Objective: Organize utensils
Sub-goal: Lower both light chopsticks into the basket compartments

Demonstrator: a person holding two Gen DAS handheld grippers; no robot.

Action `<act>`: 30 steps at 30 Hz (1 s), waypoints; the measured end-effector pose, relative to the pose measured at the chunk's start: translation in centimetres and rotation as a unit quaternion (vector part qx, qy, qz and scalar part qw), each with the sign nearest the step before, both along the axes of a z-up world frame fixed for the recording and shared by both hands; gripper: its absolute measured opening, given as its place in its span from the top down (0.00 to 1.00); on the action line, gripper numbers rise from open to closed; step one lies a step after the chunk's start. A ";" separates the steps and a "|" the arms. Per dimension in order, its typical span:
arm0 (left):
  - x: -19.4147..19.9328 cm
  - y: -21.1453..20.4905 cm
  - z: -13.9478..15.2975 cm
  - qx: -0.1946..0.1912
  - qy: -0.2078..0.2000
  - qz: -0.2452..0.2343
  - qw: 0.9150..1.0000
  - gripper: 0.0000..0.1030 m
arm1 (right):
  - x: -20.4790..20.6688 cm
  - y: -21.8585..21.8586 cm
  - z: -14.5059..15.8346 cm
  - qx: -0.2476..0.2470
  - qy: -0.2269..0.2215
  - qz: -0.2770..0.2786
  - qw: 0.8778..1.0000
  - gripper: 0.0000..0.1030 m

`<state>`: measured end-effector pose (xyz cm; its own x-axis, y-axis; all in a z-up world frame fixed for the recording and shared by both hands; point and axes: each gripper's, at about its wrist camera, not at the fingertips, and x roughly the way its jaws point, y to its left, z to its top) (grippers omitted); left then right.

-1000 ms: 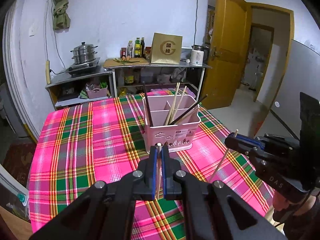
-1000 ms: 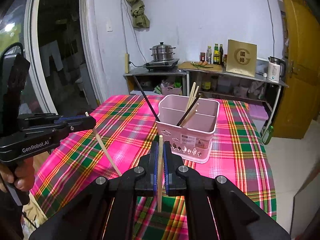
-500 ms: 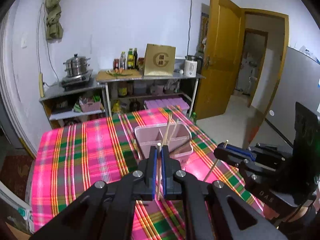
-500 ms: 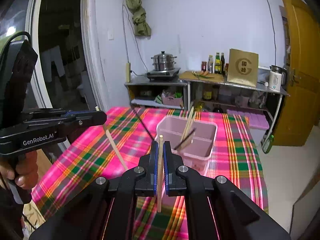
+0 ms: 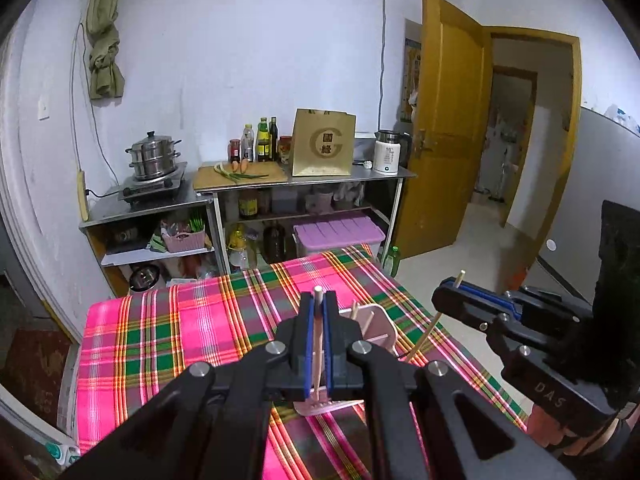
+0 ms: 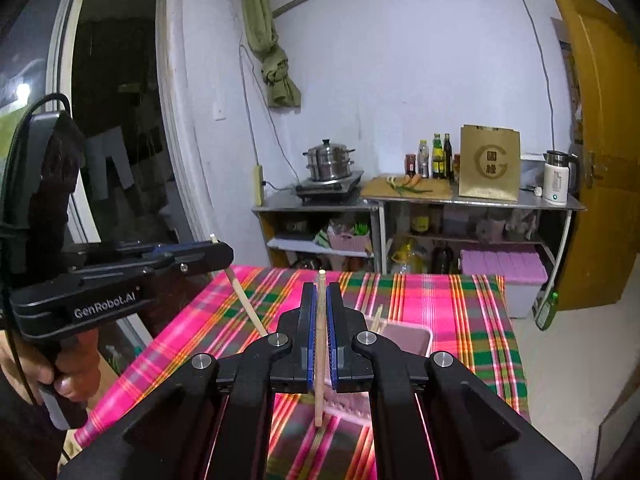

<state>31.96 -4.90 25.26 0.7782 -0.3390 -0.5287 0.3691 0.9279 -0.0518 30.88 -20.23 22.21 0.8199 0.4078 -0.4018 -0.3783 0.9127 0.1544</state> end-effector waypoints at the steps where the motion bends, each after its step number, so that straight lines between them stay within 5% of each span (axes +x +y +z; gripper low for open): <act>1: 0.4 -0.1 0.0 0.001 -0.001 0.000 1.000 0.96 | 0.5 0.0 0.2 0.002 -0.003 0.000 1.000 0.96; 13: 4.6 -1.0 -2.7 0.004 0.009 -0.002 1.000 0.96 | 5.4 -0.2 -2.1 0.010 0.000 -0.014 1.000 0.96; 30: 8.0 -2.5 -9.0 0.040 0.077 0.003 0.996 0.96 | 8.2 0.8 -8.3 -0.030 0.069 -0.008 0.997 0.96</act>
<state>39.95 -7.43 16.23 0.6873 -0.2863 -0.6676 0.3568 0.9336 -0.0330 39.07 -19.44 13.88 0.7618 0.3671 -0.5338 -0.3429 0.9276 0.1486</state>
